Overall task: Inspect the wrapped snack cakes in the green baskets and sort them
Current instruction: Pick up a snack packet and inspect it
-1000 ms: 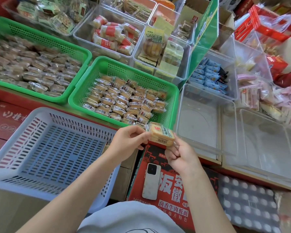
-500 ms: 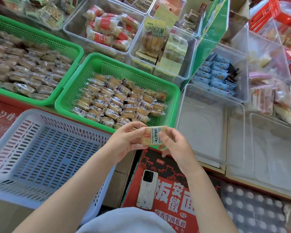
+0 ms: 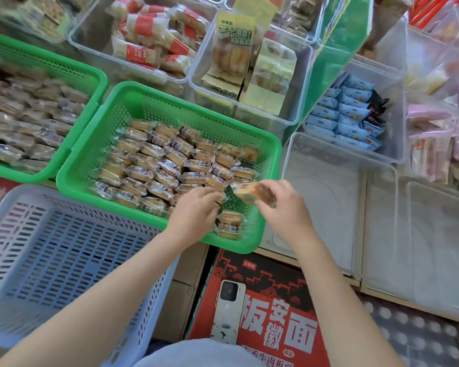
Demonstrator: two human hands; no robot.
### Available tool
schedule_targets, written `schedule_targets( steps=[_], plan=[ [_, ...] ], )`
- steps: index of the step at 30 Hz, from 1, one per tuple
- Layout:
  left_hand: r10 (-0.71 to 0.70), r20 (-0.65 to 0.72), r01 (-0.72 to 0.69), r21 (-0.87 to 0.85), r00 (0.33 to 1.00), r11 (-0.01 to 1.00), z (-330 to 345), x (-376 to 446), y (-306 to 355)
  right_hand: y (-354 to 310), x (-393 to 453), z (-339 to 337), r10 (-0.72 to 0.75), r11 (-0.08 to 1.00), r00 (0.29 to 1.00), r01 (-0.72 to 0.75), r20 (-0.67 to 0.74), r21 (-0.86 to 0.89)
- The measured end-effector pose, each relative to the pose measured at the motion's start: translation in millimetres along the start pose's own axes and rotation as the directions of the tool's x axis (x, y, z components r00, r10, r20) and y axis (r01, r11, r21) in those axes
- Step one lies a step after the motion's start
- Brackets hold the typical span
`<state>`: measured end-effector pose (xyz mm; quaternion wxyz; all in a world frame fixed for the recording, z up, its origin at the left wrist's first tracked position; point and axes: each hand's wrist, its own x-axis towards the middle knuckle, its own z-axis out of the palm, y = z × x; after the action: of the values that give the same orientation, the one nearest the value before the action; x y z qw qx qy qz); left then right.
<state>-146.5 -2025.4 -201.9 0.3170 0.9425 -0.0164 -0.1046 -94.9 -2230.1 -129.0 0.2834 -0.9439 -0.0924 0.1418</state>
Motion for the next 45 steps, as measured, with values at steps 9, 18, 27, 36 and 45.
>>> schedule_targets(
  steps=[9,18,27,36,45],
  plan=[
    [0.037,0.045,-0.049,0.297,0.998,0.954,22,3,4,1,39,68,-0.177,0.827,0.984,0.155,0.011,-0.541],
    [-0.038,0.251,-0.057,0.358,0.967,0.932,28,22,10,6,56,66,-0.166,0.88,0.986,0.163,0.032,-0.446],
    [-0.043,0.253,-0.053,0.363,0.967,0.93,26,21,11,10,78,58,-0.178,0.823,0.98,0.197,0.087,-0.533],
    [-0.035,0.239,-0.053,0.349,0.971,0.935,27,20,11,4,84,63,-0.275,0.708,0.945,0.325,0.18,-0.627],
    [-0.038,0.25,-0.054,0.353,0.967,0.934,27,20,10,-7,81,19,-0.105,0.968,0.994,0.101,-0.007,-0.228]
  ],
)
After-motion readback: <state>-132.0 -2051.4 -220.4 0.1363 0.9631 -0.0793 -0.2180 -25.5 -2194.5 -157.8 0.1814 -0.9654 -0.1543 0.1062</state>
